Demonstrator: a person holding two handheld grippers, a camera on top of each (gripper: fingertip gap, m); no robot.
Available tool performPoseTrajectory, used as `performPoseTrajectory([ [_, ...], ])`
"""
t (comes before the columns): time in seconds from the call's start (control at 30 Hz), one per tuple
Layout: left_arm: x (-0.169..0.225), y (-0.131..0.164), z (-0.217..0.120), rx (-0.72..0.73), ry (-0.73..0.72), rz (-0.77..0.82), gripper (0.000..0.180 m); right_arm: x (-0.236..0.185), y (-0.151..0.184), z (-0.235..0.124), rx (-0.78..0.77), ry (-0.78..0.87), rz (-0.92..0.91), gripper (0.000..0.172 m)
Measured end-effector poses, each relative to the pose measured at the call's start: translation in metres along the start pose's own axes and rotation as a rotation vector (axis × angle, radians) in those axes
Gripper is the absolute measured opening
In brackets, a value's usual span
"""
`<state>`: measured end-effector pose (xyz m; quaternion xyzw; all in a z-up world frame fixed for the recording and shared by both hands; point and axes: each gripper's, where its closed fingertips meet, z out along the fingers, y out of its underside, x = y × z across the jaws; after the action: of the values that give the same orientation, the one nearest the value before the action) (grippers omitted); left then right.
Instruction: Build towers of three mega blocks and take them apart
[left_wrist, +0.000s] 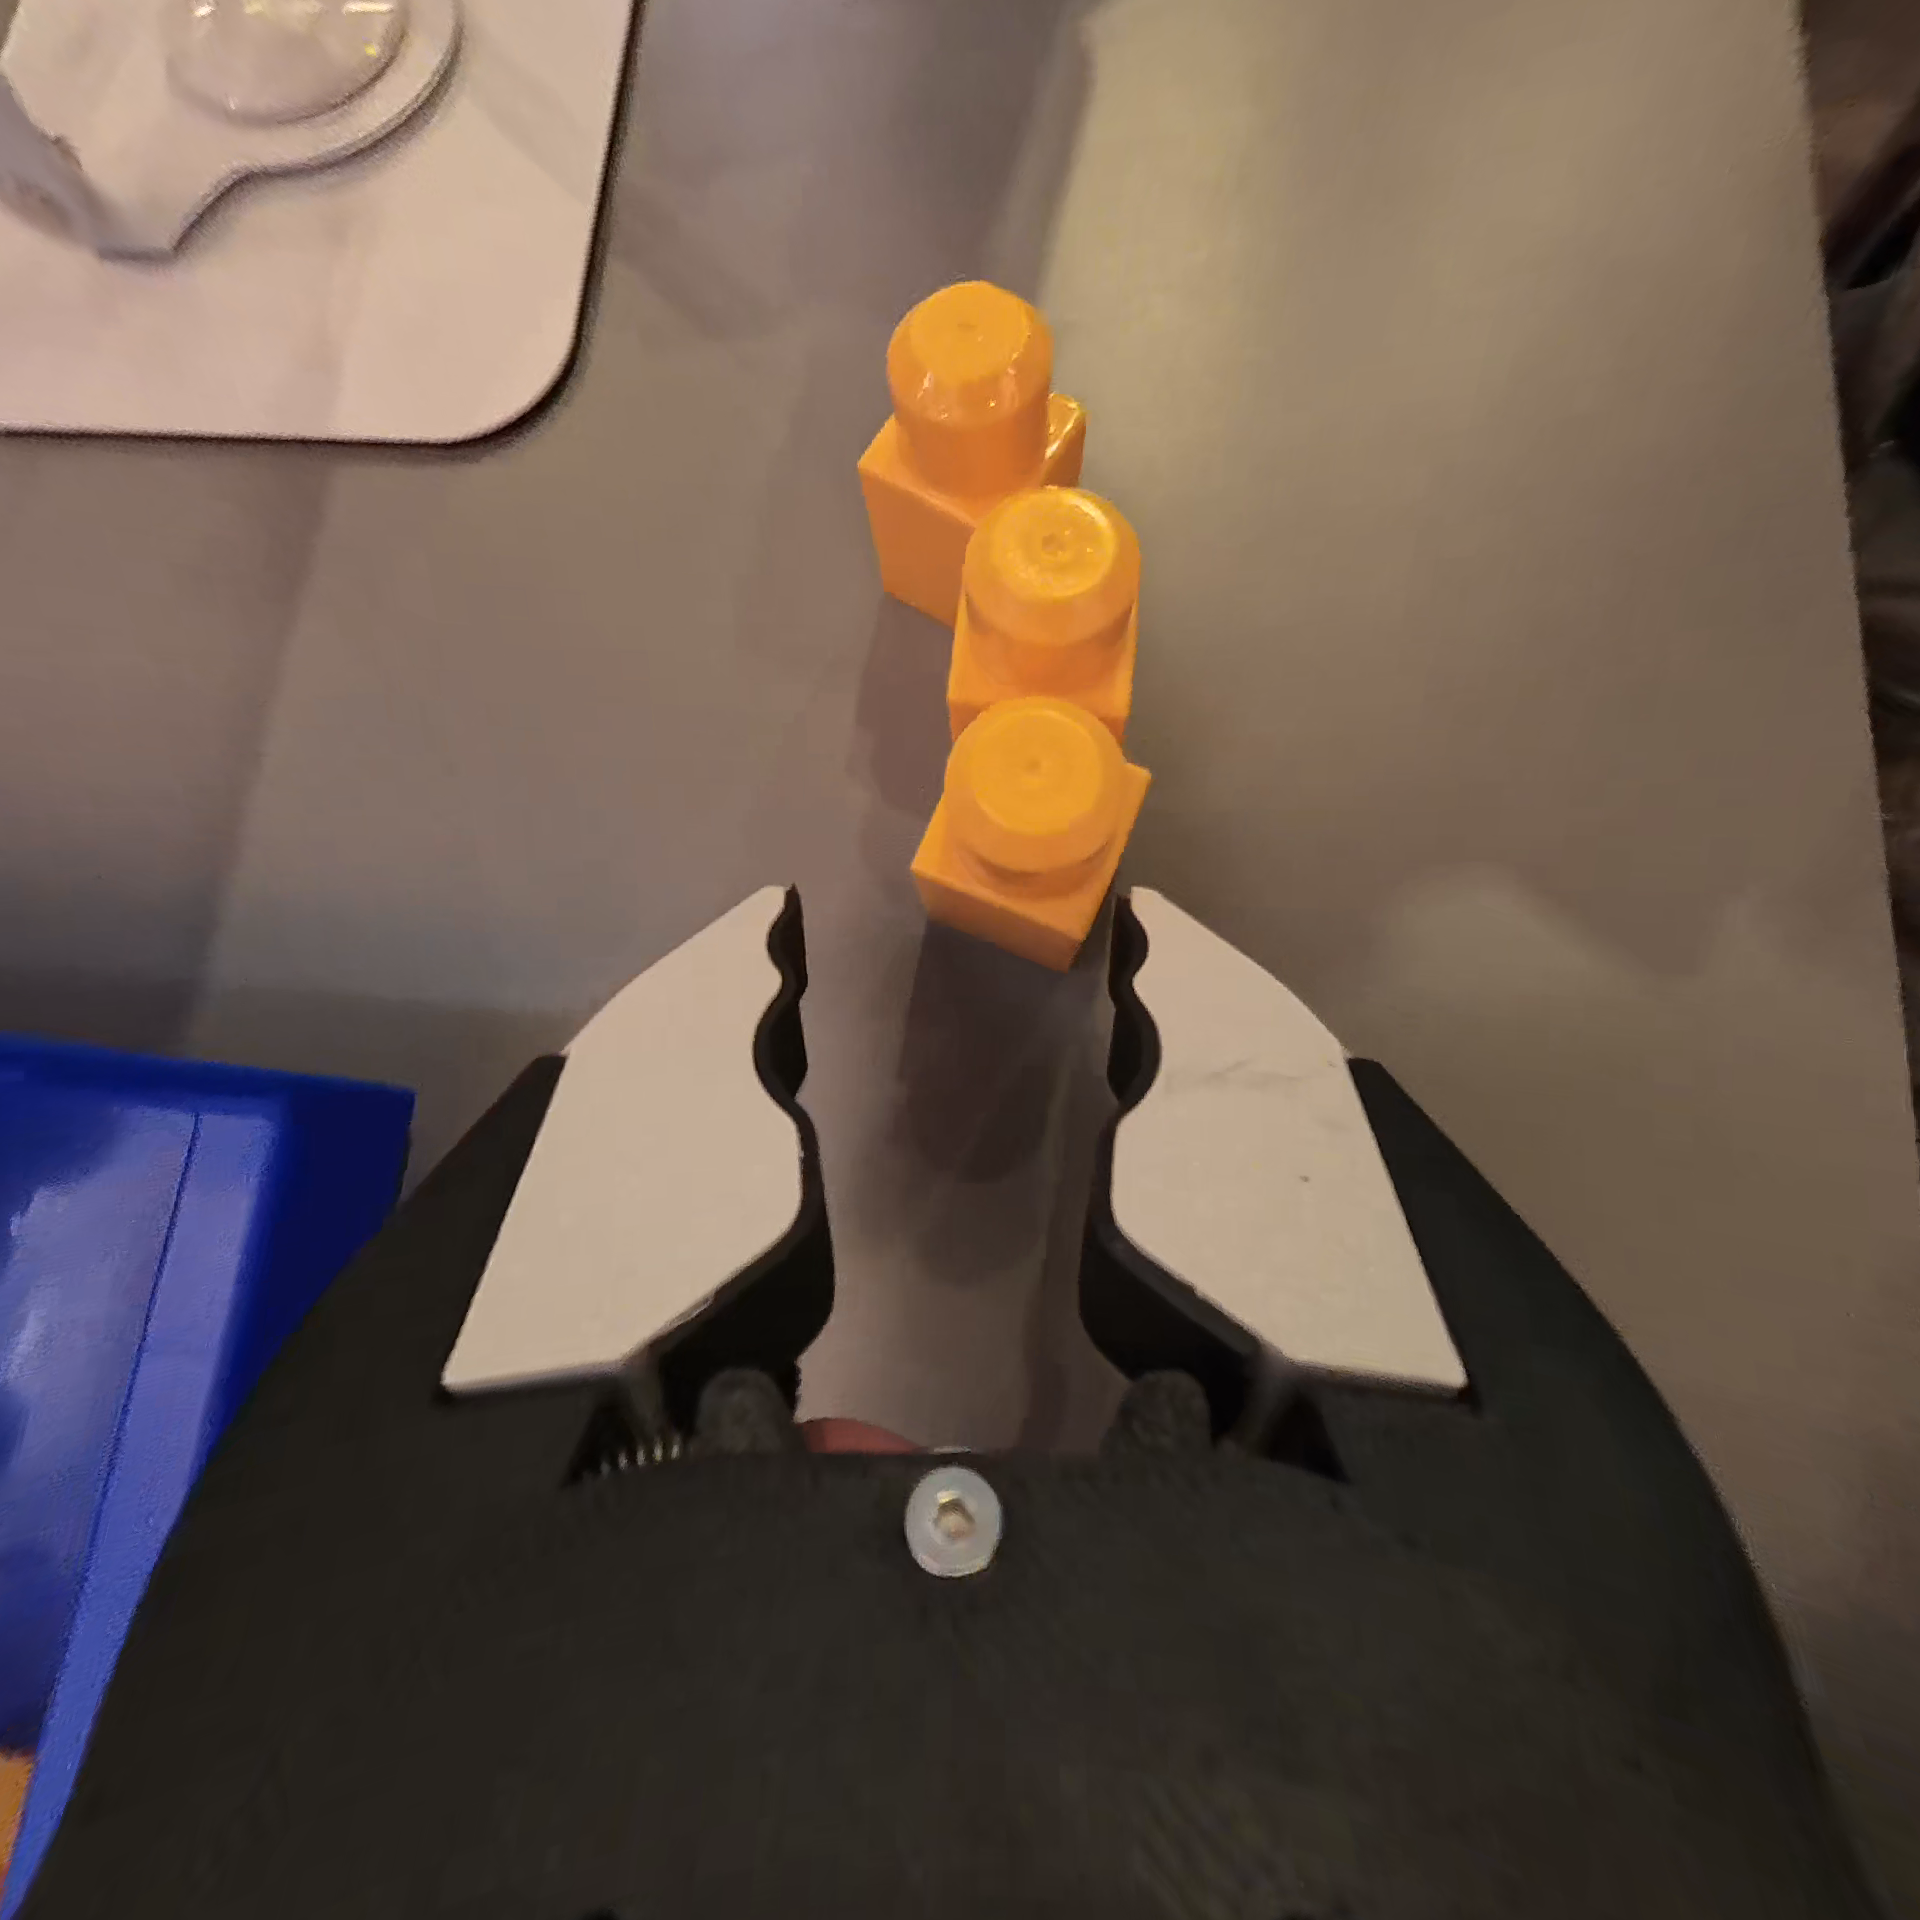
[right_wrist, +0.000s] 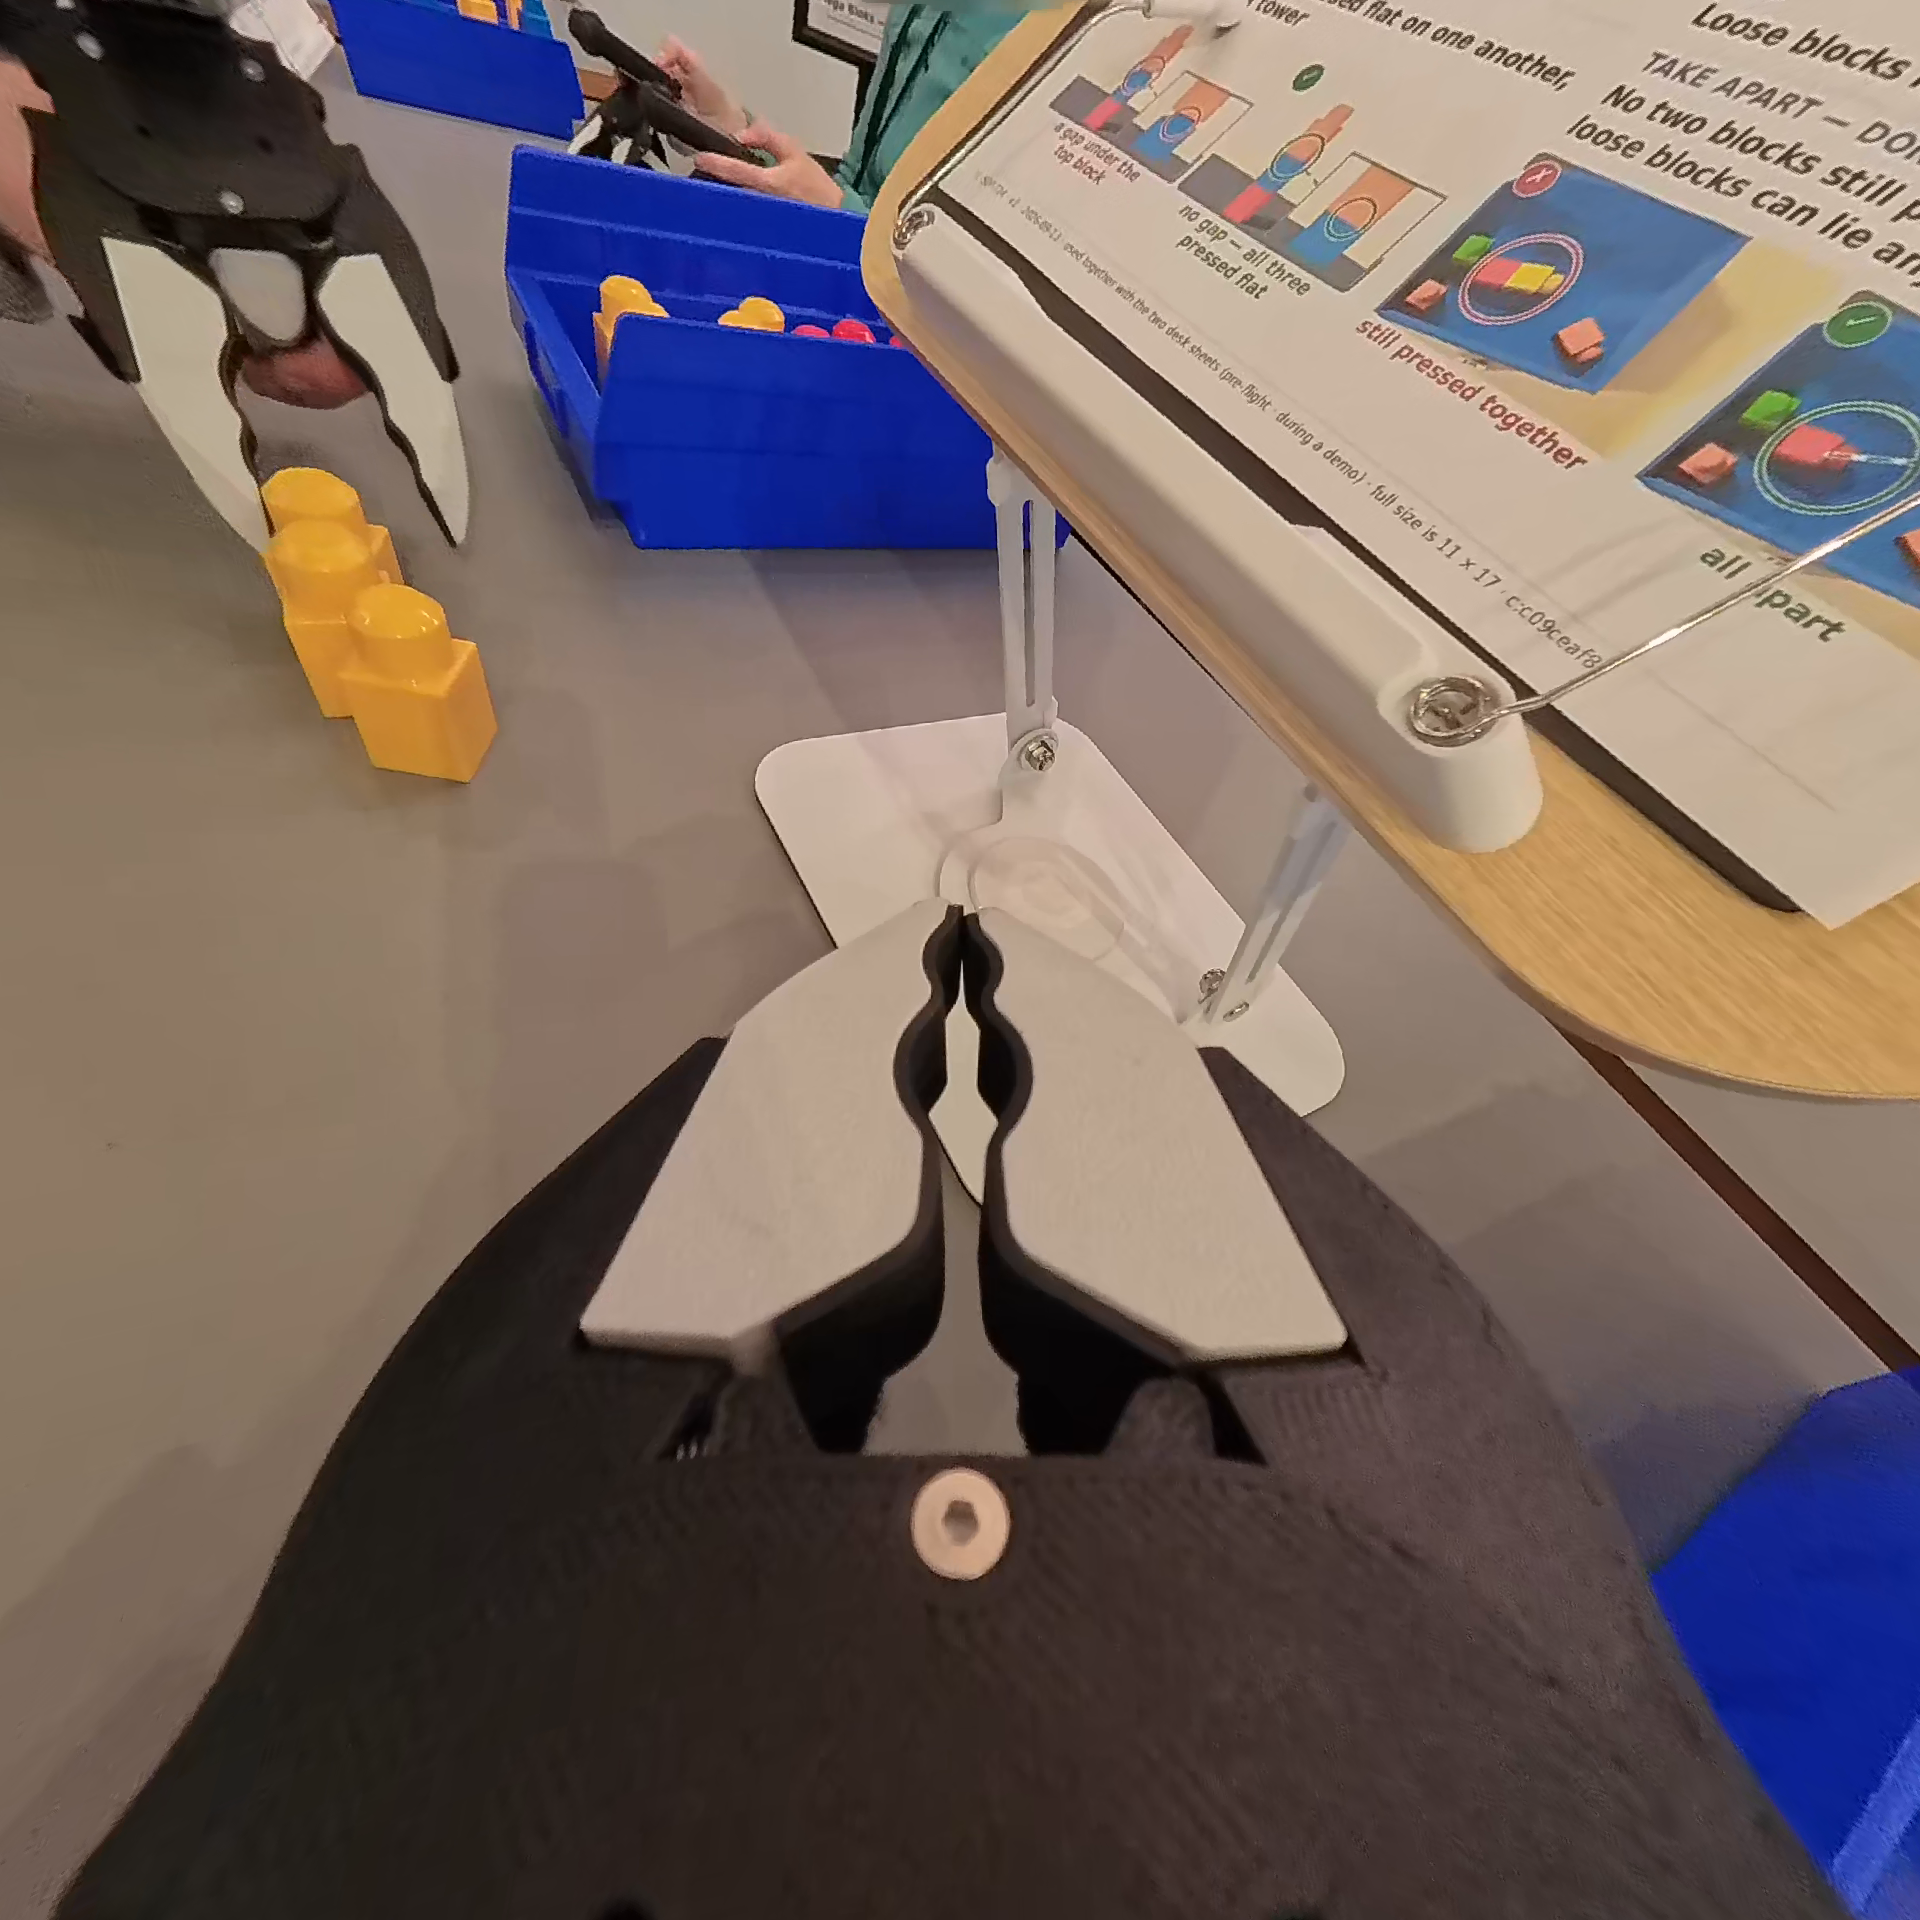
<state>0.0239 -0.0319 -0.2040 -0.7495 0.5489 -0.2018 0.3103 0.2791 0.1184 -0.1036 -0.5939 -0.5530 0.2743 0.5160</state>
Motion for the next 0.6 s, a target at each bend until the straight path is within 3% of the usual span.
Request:
performPoseTrajectory([
  [0.2,0.007,0.001,0.015,-0.013,0.129,0.066,0.052,0.002,0.002,0.0,-0.003,0.0,0.008,0.0],
  [0.3,0.012,0.009,0.022,-0.017,0.174,0.048,0.038,0.002,0.004,0.001,-0.007,-0.004,0.011,0.0],
  [0.6,0.002,0.006,0.012,-0.018,0.046,-0.037,0.037,-0.015,0.002,0.011,-0.011,-0.076,0.025,0.0],
])
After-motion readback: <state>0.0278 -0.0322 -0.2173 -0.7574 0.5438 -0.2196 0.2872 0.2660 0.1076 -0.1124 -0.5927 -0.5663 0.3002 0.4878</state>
